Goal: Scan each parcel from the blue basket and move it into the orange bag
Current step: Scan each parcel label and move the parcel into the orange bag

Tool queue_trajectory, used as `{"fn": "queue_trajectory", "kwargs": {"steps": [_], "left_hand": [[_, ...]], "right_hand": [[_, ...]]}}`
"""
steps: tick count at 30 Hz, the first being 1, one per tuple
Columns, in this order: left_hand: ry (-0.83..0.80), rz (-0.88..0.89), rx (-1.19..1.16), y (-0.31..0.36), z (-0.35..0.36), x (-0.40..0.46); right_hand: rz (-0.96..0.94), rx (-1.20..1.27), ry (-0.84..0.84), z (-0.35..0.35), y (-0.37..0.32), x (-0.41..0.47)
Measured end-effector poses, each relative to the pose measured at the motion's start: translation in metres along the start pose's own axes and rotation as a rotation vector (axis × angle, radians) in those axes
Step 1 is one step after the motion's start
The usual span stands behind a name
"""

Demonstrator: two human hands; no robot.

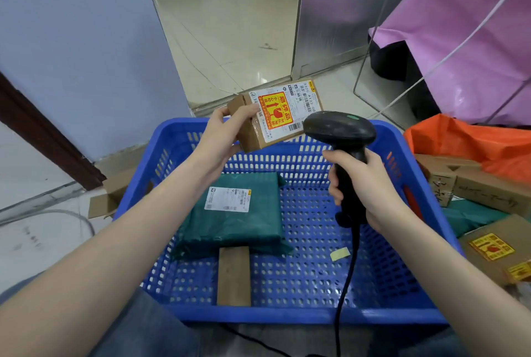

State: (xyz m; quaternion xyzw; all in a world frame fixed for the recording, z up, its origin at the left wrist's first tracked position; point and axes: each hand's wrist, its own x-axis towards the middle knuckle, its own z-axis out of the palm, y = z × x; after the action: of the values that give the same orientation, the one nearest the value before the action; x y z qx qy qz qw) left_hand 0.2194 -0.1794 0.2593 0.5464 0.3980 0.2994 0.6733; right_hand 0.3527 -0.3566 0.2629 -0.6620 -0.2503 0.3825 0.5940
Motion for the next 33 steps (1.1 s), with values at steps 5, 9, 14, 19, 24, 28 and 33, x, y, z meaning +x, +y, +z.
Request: {"fn": "queue_trajectory", "kwargs": {"steps": [5,9,14,19,24,28,33], "left_hand": [[0.004,-0.001,-0.021,0.003,0.001,-0.002],[0.002,0.001,-0.029,0.005,0.0,-0.003],[0.01,-0.001,-0.015,0.006,-0.002,-0.003],[0.016,0.018,0.014,0.004,-0.003,-0.011],[-0.019,0.021,0.009,0.002,0.025,-0.016],[-0.089,0.014,0.002,0.0,0.081,-0.016],[-0.229,-0.034,-0.026,-0.008,0.171,-0.018]], "right_hand": [[0.002,-0.024,-0.026,0.0,-0.001,-0.001],[-0.004,0.036,-0.039,0.001,-0.003,-0.001],[-0.02,0.094,-0.063,-0.002,-0.006,-0.003],[-0.062,0.139,-0.011,-0.017,-0.01,-0.005],[-0.143,0.225,0.144,-0.055,-0.02,-0.009],[-0.158,0.369,0.318,-0.104,-0.026,-0.015],[-0.137,0.483,0.406,-0.16,-0.028,-0.031]]}}
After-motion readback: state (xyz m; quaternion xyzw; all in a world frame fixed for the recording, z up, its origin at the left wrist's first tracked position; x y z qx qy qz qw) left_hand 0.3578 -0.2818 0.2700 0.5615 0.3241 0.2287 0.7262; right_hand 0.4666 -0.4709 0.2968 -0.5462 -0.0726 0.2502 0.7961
